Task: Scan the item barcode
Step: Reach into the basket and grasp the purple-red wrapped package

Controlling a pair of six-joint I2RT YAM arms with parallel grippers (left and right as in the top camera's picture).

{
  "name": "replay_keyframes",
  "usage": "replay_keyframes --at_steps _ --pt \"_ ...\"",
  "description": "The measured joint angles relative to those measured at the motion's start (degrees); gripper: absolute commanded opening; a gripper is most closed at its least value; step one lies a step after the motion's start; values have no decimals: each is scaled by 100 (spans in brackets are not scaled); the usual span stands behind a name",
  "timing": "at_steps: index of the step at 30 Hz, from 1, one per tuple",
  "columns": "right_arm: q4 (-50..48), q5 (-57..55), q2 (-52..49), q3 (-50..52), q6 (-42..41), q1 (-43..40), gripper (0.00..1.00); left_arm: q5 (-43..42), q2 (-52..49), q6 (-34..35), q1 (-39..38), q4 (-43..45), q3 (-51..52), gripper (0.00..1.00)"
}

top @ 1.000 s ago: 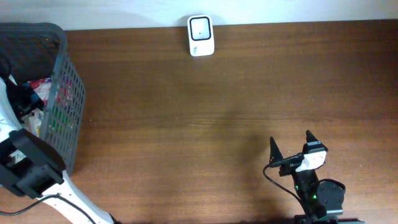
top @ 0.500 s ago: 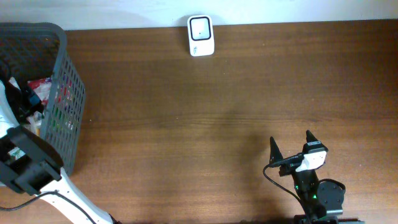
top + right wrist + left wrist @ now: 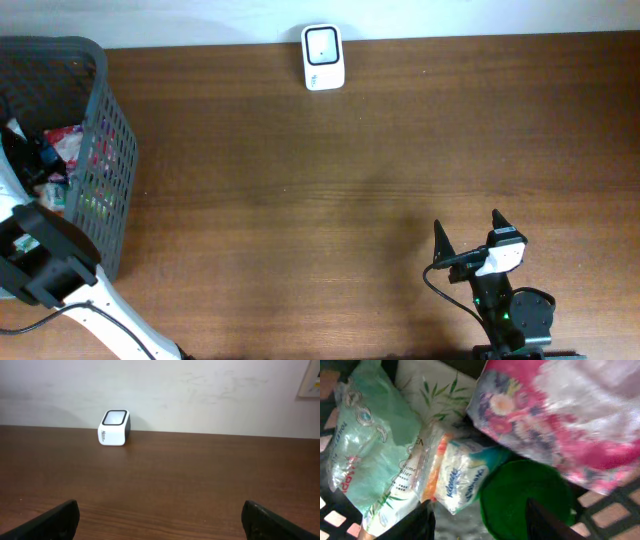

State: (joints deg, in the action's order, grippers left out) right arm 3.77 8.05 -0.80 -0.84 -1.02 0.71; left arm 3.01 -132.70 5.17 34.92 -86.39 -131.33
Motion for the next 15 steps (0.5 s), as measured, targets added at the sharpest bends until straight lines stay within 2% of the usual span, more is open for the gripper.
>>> replay_keyframes --at_steps 3,4,9,12,13,15 --pt "0 0 0 0 -2 0 99 144 -103 20 0 55 315 55" --pt "0 0 0 0 0 0 99 219 -144 28 0 114 398 49" --pt "0 0 0 0 -2 0 99 374 -181 44 52 173 514 37" --pt "0 0 0 0 -2 0 99 400 -181 31 52 232 518 20" --pt "0 0 0 0 -2 0 99 411 -181 52 52 273 518 4" --pt "0 0 0 0 -2 0 99 411 -181 74 52 286 518 0"
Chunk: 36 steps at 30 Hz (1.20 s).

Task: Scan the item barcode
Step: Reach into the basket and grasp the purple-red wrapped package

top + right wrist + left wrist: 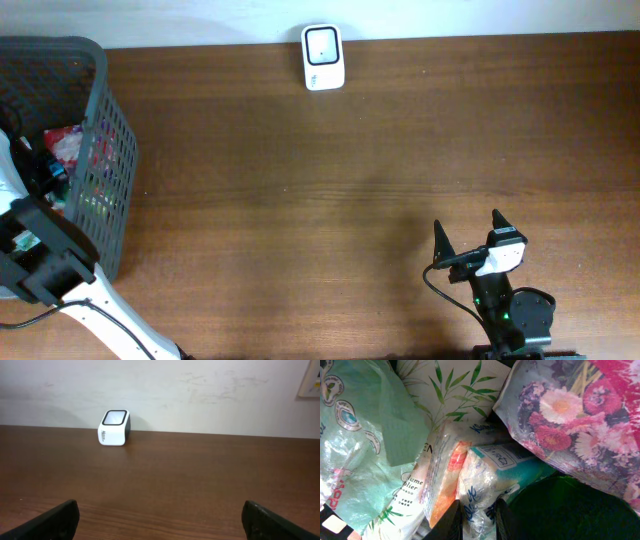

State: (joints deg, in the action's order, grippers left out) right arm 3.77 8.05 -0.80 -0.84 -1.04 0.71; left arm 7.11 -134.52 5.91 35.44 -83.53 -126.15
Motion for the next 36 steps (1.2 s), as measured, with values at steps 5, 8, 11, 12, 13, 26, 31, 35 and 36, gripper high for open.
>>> replay_keyframes --at_steps 5,8,11,12,13,26,31,35,36 --pt "0 0 0 0 2 0 99 20 0 -28 0 -57 -15 0" --pt "0 0 0 0 4 0 99 -146 -20 -28 0 -562 -636 0" --pt "0 0 0 0 2 0 99 -673 -22 -28 0 -964 -2142 0" --pt "0 2 0 0 2 0 99 -901 -17 -28 0 -1119 -2767 0" --pt "0 0 0 0 2 0 99 -1134 -17 -31 0 -1250 -3351 0" --pt "0 2 0 0 4 0 99 -2437 846 74 -4 -1294 -5158 99" --pt "0 2 0 0 2 0 99 -1810 866 254 -9 -1255 -3727 99" --pt "0 2 0 0 2 0 99 -931 850 1405 -11 -741 -2050 99" --pt "0 0 0 0 2 0 99 -857 841 1670 -11 -494 -1657 99"
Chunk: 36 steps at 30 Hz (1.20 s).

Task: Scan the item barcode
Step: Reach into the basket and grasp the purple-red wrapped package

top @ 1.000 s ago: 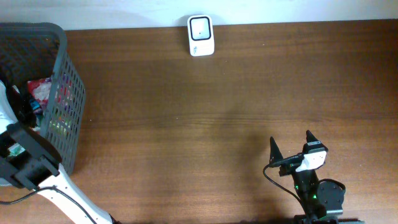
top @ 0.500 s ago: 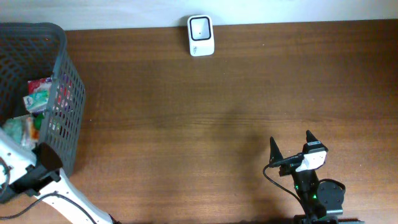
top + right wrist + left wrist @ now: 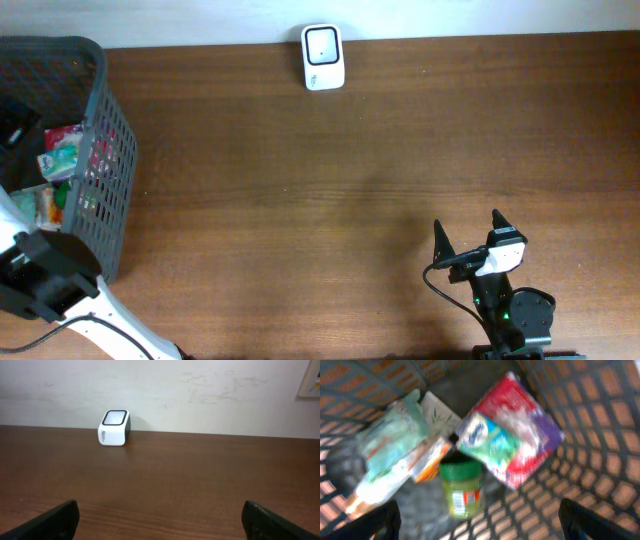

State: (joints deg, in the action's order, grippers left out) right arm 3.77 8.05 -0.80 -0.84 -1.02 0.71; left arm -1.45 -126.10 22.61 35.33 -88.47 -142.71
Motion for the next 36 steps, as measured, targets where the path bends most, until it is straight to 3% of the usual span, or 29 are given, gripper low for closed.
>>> replay_keyframes --at_steps 10,13,14,16,17,19,21,29,36 --pt "0 0 0 0 0 0 99 -306 0 898 -127 2817 2638 99" --pt "0 0 0 0 0 0 99 -306 0 1060 -142 3086 3040 95" --pt "0 2 0 0 0 0 99 -308 0 1115 -146 3152 3152 84" --pt "0 2 0 0 0 0 99 -308 0 1169 -151 3281 3233 41" --pt "0 0 0 0 -2 0 99 -304 0 1209 -153 3307 3244 32" --pt "0 0 0 0 -2 0 99 -321 0 1228 -149 3324 3248 27" --pt "0 0 0 0 0 0 99 -468 0 1263 -142 3327 3248 2" --pt "0 2 0 0 0 0 99 -2538 295 1283 411 3305 2455 0" --pt "0 0 0 0 0 0 99 -2887 1794 1285 592 3567 2210 0"
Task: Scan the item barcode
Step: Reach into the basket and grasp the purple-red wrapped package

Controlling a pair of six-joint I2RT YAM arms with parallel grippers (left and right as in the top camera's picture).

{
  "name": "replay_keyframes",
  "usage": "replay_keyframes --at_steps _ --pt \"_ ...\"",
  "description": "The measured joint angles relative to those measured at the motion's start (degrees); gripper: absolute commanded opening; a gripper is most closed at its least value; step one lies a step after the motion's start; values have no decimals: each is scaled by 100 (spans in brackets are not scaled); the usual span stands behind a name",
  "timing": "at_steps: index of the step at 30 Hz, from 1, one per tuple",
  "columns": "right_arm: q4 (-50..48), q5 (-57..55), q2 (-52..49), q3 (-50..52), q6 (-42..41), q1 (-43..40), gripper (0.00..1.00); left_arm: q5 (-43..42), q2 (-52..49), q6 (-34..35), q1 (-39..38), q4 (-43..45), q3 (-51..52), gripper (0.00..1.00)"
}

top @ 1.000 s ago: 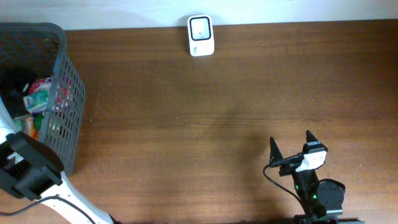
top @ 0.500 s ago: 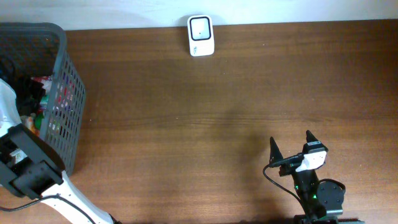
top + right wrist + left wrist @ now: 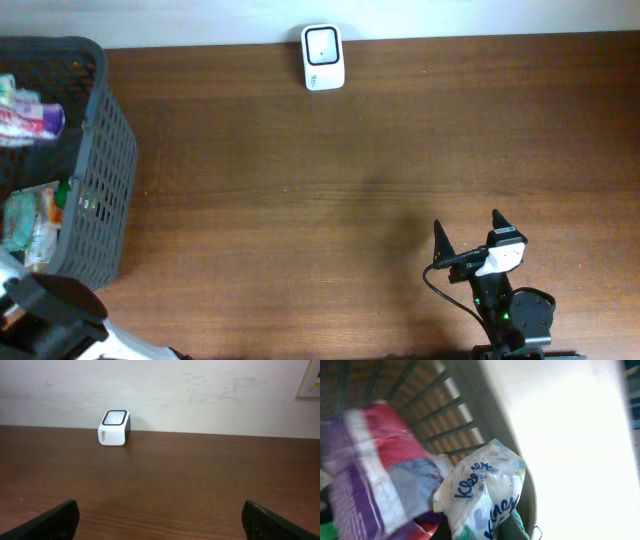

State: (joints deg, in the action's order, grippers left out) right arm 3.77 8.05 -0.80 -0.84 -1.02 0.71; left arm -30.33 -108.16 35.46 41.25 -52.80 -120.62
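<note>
A Kleenex tissue pack (image 3: pixel 482 490), clear wrap with blue lettering, hangs between the dark fingers of my left gripper (image 3: pixel 477 532), which is shut on it. A red and purple floral pack (image 3: pixel 375 475) shows close behind; whether it hangs along I cannot tell. Overhead, a pink and white bundle (image 3: pixel 25 112) is up over the far left part of the grey mesh basket (image 3: pixel 105 170). The white scanner (image 3: pixel 323 57) stands at the table's back edge and also shows ahead in the right wrist view (image 3: pixel 114 427). My right gripper (image 3: pixel 470 235) rests open at the front right.
Green and white packs (image 3: pixel 22 225) lie low in the basket. The basket wall (image 3: pixel 465 415) and a white wall behind it fill the left wrist view. The brown table (image 3: pixel 330 200) stretches between basket, scanner and right arm.
My left gripper stood with its fingers wide apart high over the basket, the Kleenex pack lying on the floral pack. Now it is shut on the Kleenex pack, raised near the basket's rim. Right arm unchanged.
My left gripper was open low over the packs in the basket. Then its fingers were tight on the Kleenex pack. Later they showed wide apart far above the packs. Now the pack is held up by the basket wall. The right gripper stayed open throughout.
</note>
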Motion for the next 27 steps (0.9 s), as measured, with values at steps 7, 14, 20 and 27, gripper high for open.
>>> replay_keyframes --at_steps 7,14,20,27 --pt "0 0 0 0 0 0 99 345 144 -26 2 -358 -15 0" --pt "0 2 0 0 -2 0 99 2197 -181 -444 -251 -1480 -26 9" --pt "0 0 0 0 2 0 99 2343 -898 -452 -476 -1574 2 14" --pt "0 0 0 0 0 0 99 2192 -907 -546 -463 -1558 -197 18"
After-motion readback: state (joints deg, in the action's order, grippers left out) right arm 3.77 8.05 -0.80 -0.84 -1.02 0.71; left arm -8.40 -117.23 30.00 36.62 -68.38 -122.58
